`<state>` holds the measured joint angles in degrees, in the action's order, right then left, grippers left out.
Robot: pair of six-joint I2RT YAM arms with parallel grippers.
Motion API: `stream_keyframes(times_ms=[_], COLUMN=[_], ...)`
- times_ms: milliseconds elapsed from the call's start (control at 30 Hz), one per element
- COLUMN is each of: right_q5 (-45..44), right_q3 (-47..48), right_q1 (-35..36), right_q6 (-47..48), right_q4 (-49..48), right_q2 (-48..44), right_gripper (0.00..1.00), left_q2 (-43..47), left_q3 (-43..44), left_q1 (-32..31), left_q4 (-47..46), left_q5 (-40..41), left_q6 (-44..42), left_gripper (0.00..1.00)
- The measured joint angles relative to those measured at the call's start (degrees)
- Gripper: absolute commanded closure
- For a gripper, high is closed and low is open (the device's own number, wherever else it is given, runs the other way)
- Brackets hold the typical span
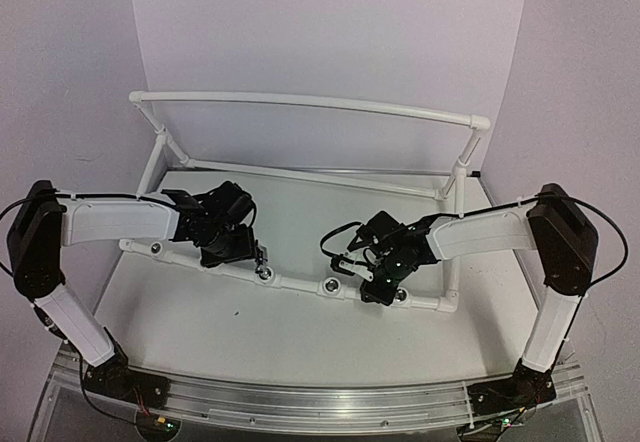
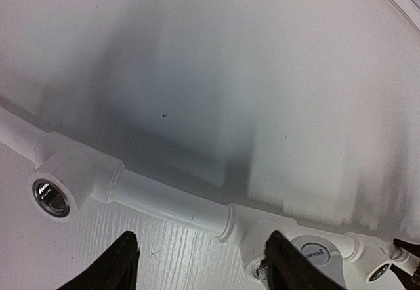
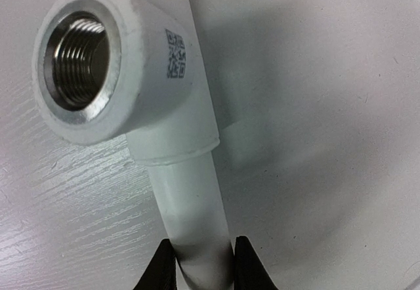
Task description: Install the water faucets
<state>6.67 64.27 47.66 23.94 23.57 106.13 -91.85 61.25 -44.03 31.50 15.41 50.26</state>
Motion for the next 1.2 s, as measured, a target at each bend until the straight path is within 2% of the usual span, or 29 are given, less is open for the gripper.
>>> stream_keyframes(times_ms=[200,633,967,1200], right_q5=[0.0,0.0,0.0,0.02], right_q3=[0.0,0.0,0.02,0.02], right_q1=[0.02,0.0,0.0,0.02], right_q6=[0.0,0.0,0.0,0.0], right_q4=[0.0,0.02,0.02,0.02], right_q2=[0.0,0.0,0.0,0.0], right_gripper=[0.9,0.9,0.9,0.9], left_q2=[-0.57,-5.32,-7.39,-10.54], left_q3=[0.25,5.15,10.55,14.27], left_q1=[0.0,0.0,-0.33,-3.63], left_q4=[-2.35,-6.1,-5.53,-3.08], left_q5=[-0.72,-6.57,-12.67,-15.63], left_q6=[-3.74,-13.1,-20.77,-23.93], left_gripper=[0.55,0.71,0.82,0.96])
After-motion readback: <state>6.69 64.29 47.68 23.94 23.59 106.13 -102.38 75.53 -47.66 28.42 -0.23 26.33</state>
